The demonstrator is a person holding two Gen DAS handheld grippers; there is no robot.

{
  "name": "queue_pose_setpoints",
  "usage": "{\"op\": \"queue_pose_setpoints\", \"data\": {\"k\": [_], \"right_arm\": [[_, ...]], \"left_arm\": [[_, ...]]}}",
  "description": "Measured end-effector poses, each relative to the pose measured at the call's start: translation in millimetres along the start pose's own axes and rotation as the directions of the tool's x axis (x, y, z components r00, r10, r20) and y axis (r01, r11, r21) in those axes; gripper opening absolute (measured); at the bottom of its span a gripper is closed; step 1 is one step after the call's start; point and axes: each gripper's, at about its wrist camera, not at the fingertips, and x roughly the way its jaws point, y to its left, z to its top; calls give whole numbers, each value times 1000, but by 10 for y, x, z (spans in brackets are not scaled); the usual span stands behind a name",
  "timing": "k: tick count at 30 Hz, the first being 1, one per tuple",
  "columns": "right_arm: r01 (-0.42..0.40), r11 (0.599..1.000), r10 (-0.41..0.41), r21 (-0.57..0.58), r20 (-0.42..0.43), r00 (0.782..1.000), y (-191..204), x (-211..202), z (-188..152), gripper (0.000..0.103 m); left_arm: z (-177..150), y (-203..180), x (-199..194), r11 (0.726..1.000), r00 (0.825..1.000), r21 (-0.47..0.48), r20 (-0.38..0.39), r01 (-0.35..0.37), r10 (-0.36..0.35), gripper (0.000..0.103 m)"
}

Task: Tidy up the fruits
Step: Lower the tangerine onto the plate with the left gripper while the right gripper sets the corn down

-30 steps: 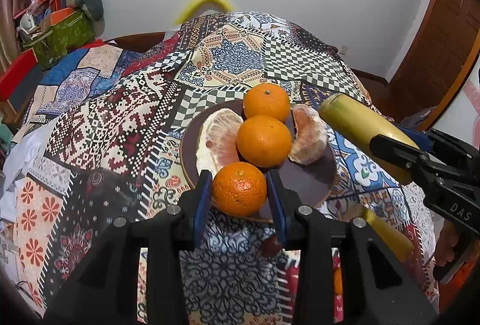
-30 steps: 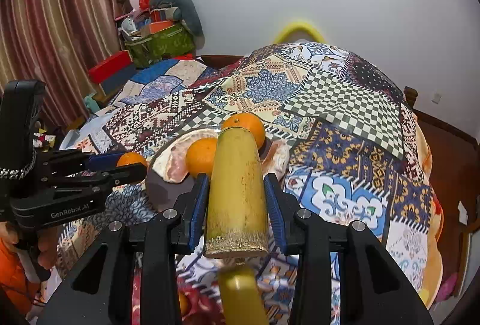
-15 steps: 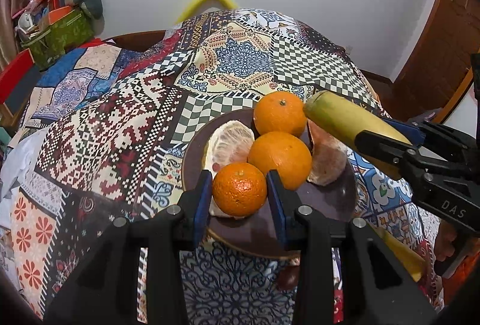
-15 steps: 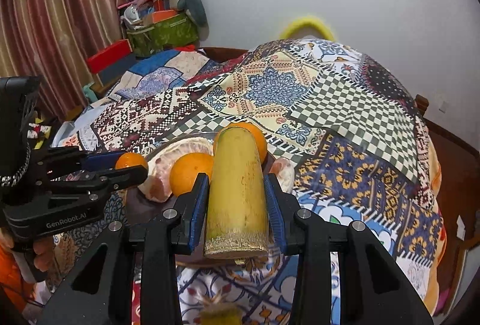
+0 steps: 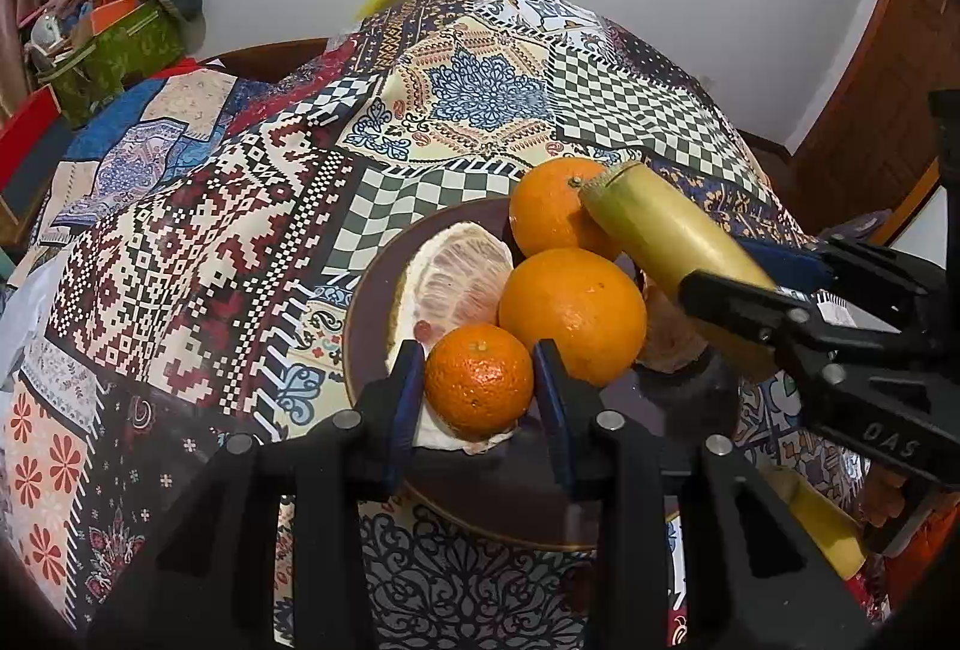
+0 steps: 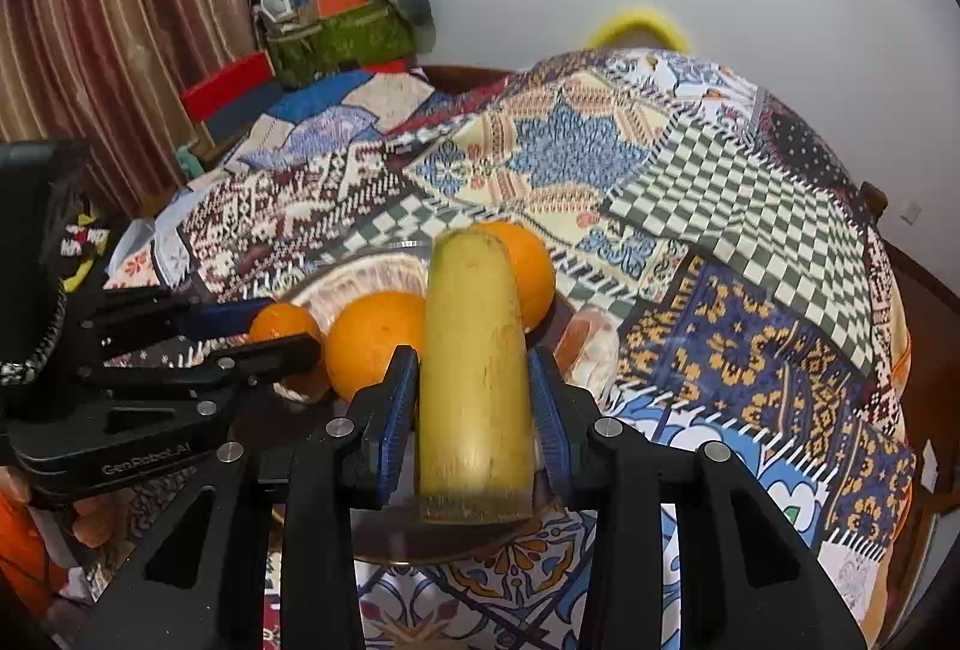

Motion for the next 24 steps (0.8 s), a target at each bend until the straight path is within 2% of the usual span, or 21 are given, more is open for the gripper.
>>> {"op": "queue_pose_setpoints", "data": {"k": [9, 14, 19, 24], "right_arm": [[-21, 1000, 21, 16, -38, 999, -41, 48, -4, 35], [-36, 999, 38, 32, -53, 998, -61, 68, 8, 36], [-17, 999, 18, 31, -42, 999, -62, 12, 12, 43], [-5, 999, 6, 42, -30, 1000, -86, -83, 5, 43]], "left_arm": [[-1, -8, 19, 1000, 1000, -3, -10, -5, 5, 37], [-2, -4, 21, 1000, 1000, -7, -19, -11, 11, 42], [-21, 3, 17, 1000, 999, -15, -33, 1, -1, 47], [-48, -41, -35, 1000, 1000, -4, -29, -5, 5, 48]]}}
